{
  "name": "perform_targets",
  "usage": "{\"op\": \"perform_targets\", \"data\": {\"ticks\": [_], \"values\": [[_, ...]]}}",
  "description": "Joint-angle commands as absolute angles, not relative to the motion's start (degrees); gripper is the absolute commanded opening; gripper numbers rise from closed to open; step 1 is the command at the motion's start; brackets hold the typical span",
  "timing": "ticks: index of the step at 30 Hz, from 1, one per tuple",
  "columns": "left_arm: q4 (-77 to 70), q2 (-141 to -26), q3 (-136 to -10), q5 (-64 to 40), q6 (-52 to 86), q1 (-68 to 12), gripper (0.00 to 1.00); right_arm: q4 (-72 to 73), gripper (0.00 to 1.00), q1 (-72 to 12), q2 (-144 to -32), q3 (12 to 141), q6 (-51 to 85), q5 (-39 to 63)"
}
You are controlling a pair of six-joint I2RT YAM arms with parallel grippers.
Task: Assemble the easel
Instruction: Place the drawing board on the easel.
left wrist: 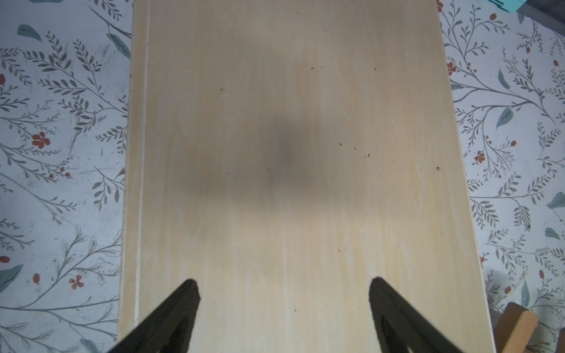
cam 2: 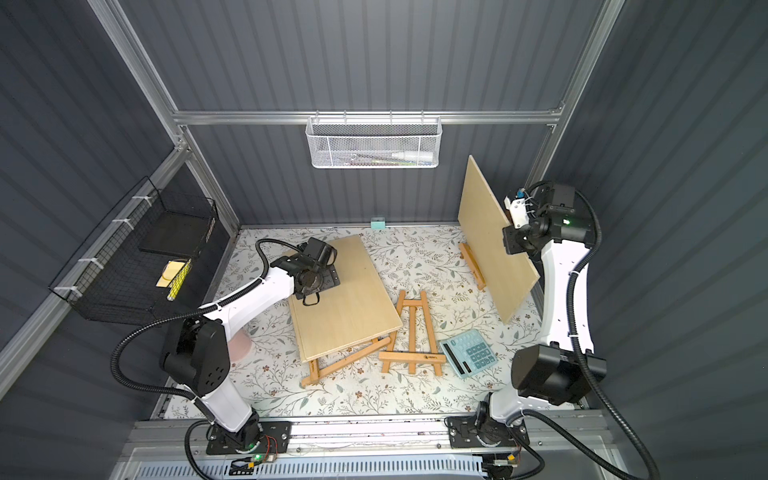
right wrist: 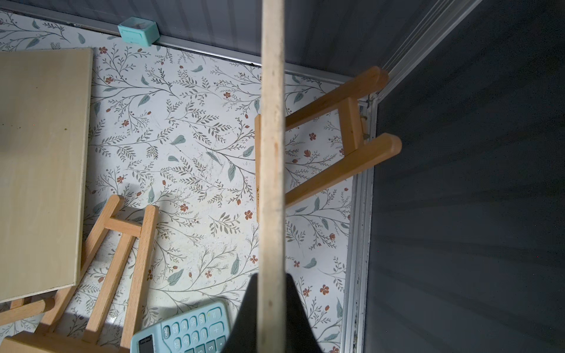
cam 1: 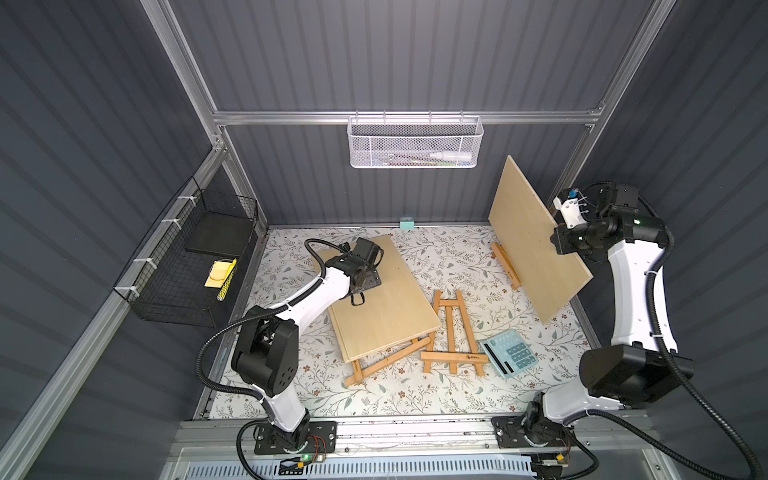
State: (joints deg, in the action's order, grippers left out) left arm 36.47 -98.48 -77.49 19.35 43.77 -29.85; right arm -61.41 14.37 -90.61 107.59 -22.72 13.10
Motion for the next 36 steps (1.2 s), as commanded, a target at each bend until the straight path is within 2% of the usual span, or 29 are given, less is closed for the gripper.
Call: {"op": "perform_targets", "data": {"ticks": [1,12,16,22,30,31,36], "values": [[38.4,-98.1,-78.2,20.2,43.9,-29.5,0.89,-55.2,0.0,13.5,-90.5,111.2,-20.2,23.7],[38.9,-97.8,-78.5,20.4,43.1,-29.5,0.89,-63.2,0.0,10.8,-96.5,117.1,-16.5,19.4],[39.5,-98.0,-79.5,20.6,41.8,-29.5,0.89,-61.8,0.0,10.3,-96.9,116.2,-14.5,18.7],[39.9,-98.4,-80.5,20.7,41.1,-29.5,0.89,-61.7,0.0,10.2,-98.5,118.5,-11.7,12.6],[39.3,-98.3,-79.6,20.3,42.0,-29.5,0.91,-62.9,0.0,10.3,-99.2,117.6,-10.6,11.9],[39.3,-98.3,-79.5,20.3,42.2,-29.5,0.92,-62.7,0.06,10.3,-99.2,117.4,-10.1,11.5],[39.3,-98.4,-79.3,20.0,42.3,-29.5,0.94,-63.3,0.19,10.3,-99.9,118.1,-8.7,10.5]]}}
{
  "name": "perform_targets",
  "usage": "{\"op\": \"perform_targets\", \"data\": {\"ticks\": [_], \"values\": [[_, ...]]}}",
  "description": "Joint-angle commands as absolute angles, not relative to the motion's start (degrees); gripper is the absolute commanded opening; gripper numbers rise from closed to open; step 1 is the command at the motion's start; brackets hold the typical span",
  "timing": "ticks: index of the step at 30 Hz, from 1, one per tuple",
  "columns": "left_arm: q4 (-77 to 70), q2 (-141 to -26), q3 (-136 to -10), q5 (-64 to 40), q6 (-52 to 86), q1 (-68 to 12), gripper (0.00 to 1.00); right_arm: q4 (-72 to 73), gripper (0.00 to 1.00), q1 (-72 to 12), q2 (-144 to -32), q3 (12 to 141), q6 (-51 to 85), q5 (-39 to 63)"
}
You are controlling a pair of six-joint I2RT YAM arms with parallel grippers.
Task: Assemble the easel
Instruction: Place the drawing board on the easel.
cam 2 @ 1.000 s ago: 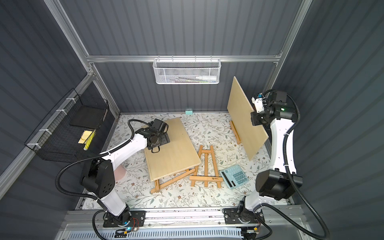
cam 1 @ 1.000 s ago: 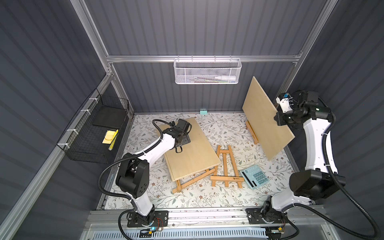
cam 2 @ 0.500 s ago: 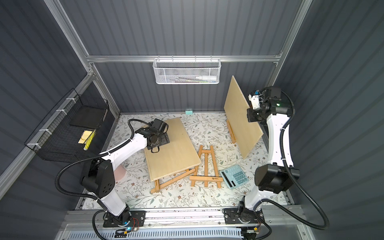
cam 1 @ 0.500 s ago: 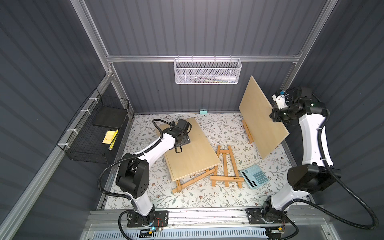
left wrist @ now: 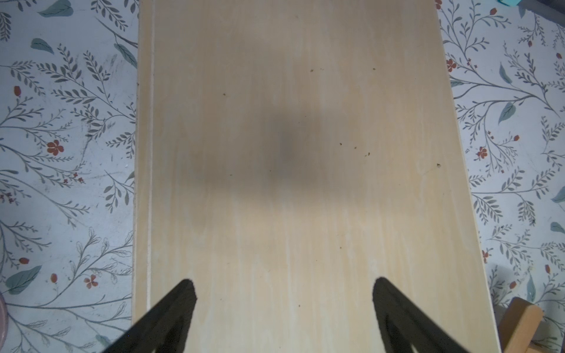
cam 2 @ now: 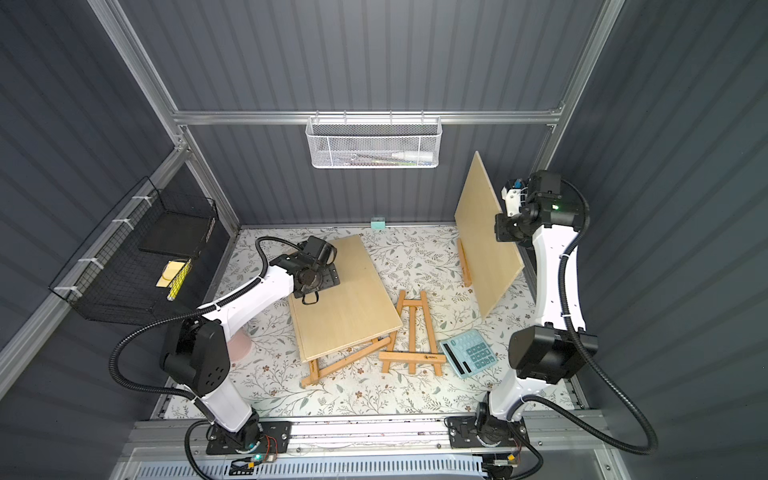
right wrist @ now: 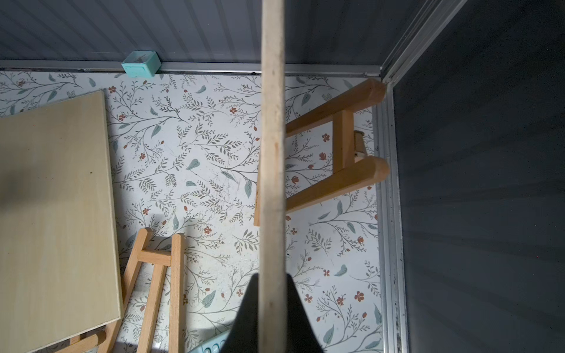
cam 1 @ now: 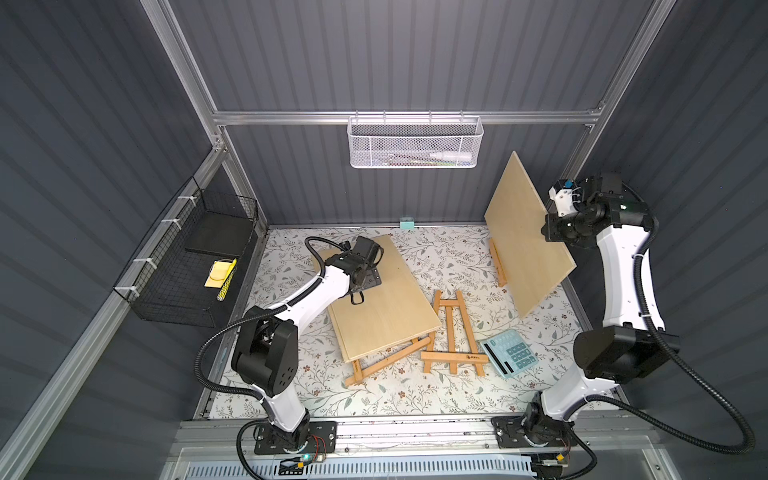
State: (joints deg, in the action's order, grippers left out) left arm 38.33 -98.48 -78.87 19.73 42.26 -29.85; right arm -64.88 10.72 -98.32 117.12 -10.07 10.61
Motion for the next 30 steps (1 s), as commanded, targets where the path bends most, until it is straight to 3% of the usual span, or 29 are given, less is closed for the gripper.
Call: {"op": "perform_targets", "data": {"ticks": [1,4,11,19,22,30], "values": [[39.3,-98.3,-79.4,20.0,42.2,-29.5,0.94,-63.1,0.24,10.3,-99.9,118.3,-8.5,10.3],[39.2,-98.4,-79.3,20.1,42.3,-29.5,0.94,-62.9,0.33,10.3,-100.0,118.6,-8.2,10.0],[39.3,-98.9,-79.5,20.1,42.3,-29.5,0.96,-63.8,0.39,10.3,-99.9,120.0,-7.9,9.5],[39.4,-97.7,-79.2,22.5,42.6,-29.5,1.0,-63.4,0.81,10.2,-96.8,120.0,-6.6,7.1],[39.8,-97.2,-79.2,24.0,42.7,-29.5,1.0,-62.4,0.87,10.2,-94.6,119.2,-6.0,6.3],[40.7,-95.1,-79.1,27.3,42.8,-28.8,0.99,-61.3,0.9,8.1,-89.8,118.6,-5.4,2.2]]}}
